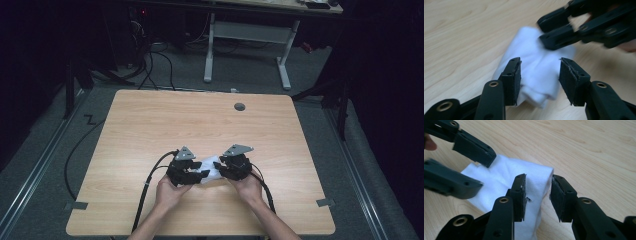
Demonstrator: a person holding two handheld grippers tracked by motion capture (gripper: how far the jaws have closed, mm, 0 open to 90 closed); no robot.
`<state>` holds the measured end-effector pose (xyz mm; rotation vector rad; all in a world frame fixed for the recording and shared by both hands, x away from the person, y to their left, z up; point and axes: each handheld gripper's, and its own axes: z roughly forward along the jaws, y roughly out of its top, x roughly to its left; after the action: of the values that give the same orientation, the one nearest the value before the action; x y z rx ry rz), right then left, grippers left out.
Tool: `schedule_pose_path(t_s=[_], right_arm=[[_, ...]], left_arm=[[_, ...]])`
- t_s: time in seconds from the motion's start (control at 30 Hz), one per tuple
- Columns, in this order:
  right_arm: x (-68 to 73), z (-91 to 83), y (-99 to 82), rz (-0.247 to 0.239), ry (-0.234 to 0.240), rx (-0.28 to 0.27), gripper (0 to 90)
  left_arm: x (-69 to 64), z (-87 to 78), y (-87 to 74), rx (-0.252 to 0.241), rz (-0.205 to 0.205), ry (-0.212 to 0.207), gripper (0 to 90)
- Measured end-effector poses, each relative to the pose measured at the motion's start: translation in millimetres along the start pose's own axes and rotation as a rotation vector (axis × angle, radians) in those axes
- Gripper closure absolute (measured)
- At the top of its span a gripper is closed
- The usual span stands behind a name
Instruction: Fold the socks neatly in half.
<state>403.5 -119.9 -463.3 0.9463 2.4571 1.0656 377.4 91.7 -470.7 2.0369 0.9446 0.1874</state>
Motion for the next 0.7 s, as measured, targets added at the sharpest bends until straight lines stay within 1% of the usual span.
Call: schedule_pose_path(t_s=[0.03, 0.13, 0.2, 0.27, 0.3, 0.37, 0.4, 0.47, 0.5, 0.53, 0.6, 0.63, 0.67, 0.7], right_arm=[[0.3, 0.4, -1.6, -0.005, 0.001, -0.001, 64.9], [0.6, 1.5, -8.6, 0.009, 0.02, -0.003, 64.3], [0.5, 2.3, -11.7, 0.011, 0.026, -0.003, 63.7], [0.3, 2.3, -13.4, 0.018, 0.027, -0.008, 63.1], [-0.1, 1.8, -14.1, 0.019, 0.03, -0.01, 62.8], [0.1, 0.2, -16.5, 0.02, 0.029, -0.005, 62.4], [0.1, -0.8, -18.9, 0.022, 0.031, -0.002, 62.3], [-0.5, -3.7, -22.9, 0.027, 0.032, -0.002, 61.9], [-0.3, -4.8, -23.0, 0.024, 0.026, -0.005, 61.9], [0.1, -6.1, -22.6, 0.019, 0.022, -0.009, 61.8], [1.3, -6.3, -20.6, 0.015, 0.012, -0.009, 61.5], [2.4, -6.2, -19.6, 0.02, 0.008, -0.013, 61.4], [3.2, -6.1, -18.7, 0.022, 0.006, -0.017, 61.2], [4.6, -5.8, -18.0, 0.023, 0.002, -0.02, 61.0]], left_arm=[[1.9, 2.7, -4.1, 0.014, -0.014, -0.004, 51.9], [3.9, 3.8, -9.4, 0.012, -0.028, -0.008, 52.1], [3.2, 4.0, -10.1, 0.018, -0.017, -0.005, 52.1], [1.9, 4.3, -9.8, 0.029, 0.011, 0.007, 52.1], [1.5, 4.6, -10.0, 0.031, 0.013, 0.009, 51.8], [0.0, 5.8, -13.4, 0.074, 0.032, 0.007, 50.8], [-1.6, 5.4, -16.3, 0.078, 0.039, 0.001, 50.5], [-7.2, -0.6, -19.1, 0.042, 0.034, -0.018, 49.7], [-10.9, -6.5, -17.1, 0.0, 0.026, -0.032, 49.3], [-13.0, -10.1, -14.6, -0.024, 0.025, -0.031, 49.1], [-15.9, -16.7, -4.7, -0.067, 0.015, -0.004, 48.7], [-15.0, -17.3, 0.6, -0.074, -0.004, 0.01, 47.7], [-13.2, -15.6, 5.3, -0.067, -0.033, 0.023, 47.1], [-10.5, -12.2, 8.8, -0.044, -0.056, 0.038, 46.9]])
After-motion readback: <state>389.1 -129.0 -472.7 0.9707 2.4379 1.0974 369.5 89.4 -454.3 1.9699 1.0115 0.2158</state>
